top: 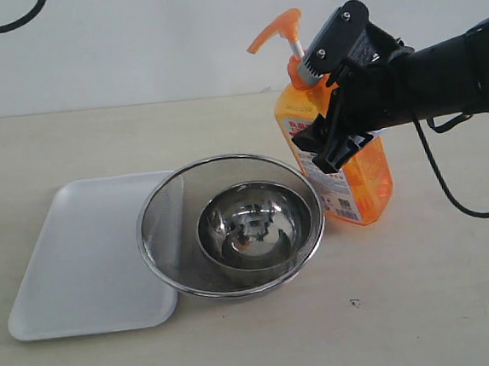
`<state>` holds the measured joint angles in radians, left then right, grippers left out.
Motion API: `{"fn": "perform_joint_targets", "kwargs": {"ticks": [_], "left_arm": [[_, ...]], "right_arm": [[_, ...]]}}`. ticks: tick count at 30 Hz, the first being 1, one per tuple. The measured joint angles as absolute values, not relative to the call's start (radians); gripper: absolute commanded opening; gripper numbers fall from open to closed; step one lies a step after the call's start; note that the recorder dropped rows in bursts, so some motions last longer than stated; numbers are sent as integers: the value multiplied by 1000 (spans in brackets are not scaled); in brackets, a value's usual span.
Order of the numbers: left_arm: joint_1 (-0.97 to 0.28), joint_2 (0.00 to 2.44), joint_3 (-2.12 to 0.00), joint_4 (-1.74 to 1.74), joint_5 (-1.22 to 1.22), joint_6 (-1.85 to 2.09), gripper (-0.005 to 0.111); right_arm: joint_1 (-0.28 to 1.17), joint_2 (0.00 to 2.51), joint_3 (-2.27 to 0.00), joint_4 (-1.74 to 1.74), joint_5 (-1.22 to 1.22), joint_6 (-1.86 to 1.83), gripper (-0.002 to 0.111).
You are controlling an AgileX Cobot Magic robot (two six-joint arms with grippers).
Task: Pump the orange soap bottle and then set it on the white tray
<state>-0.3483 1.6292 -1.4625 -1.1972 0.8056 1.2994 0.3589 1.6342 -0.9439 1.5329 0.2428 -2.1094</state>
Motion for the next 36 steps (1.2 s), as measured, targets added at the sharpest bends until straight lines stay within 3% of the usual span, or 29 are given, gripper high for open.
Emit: {"fn": "perform_joint_targets", "kwargs": {"ticks": [36], "left_arm": [[-440,1697,-1482,-1184,726,1242,5]], "right_arm": [[359,1634,-944,1529,260,-2108,0]]}}
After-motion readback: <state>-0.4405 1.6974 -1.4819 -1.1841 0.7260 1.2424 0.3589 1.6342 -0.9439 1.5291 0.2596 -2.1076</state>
